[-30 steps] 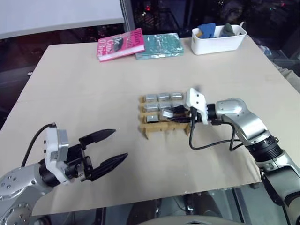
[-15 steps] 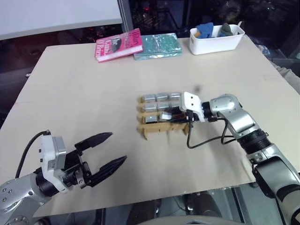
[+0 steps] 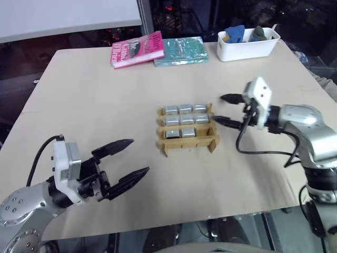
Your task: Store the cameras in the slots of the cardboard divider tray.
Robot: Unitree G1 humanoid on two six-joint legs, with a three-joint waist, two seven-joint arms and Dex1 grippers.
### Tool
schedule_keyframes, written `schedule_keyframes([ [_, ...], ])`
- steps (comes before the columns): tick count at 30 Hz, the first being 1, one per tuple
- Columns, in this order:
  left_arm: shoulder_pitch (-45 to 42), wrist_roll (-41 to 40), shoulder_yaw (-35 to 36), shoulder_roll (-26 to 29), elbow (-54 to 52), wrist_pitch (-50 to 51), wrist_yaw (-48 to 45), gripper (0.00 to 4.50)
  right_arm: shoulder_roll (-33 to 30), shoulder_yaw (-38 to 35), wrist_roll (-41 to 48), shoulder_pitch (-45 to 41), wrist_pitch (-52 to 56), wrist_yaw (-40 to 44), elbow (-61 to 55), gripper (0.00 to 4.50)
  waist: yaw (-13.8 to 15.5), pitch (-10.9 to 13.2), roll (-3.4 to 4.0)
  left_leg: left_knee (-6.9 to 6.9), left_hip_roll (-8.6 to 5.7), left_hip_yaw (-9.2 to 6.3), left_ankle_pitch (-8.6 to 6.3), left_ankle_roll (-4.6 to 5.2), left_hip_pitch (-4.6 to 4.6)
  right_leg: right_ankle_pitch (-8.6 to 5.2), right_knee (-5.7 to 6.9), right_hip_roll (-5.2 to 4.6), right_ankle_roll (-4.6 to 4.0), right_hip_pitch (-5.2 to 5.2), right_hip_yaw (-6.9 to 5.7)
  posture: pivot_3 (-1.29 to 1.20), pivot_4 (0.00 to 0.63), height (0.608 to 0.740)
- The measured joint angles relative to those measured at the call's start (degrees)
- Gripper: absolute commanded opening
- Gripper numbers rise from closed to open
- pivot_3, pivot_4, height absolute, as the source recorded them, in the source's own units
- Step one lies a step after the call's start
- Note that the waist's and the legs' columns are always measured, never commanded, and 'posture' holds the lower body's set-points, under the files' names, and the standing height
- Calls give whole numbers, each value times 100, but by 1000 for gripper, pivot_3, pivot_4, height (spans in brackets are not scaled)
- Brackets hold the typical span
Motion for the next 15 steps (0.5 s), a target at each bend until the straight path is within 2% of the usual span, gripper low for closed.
schedule_keyframes([
  [7,-776,-35,-522,127,141,199,178,4500,277,-396,-633,-1,454,-1692,949,3766,-23,-1,1,-12,0,11,5,-4,0,0,7,7,0,-15,12,0,150,740],
  [11,-1002,-135,-607,182,144,275,216,4500,472,-398,-658,275,569,-1947,1168,3766,-20,-1,2,-24,0,17,5,-3,-2,0,2,9,1,-21,16,0,150,740],
  [15,-1022,-189,-716,183,135,360,284,4500,411,-391,-642,387,558,-1934,1279,3766,-22,-2,2,-25,0,22,5,-2,-1,1,1,10,2,-20,19,0,150,740],
])
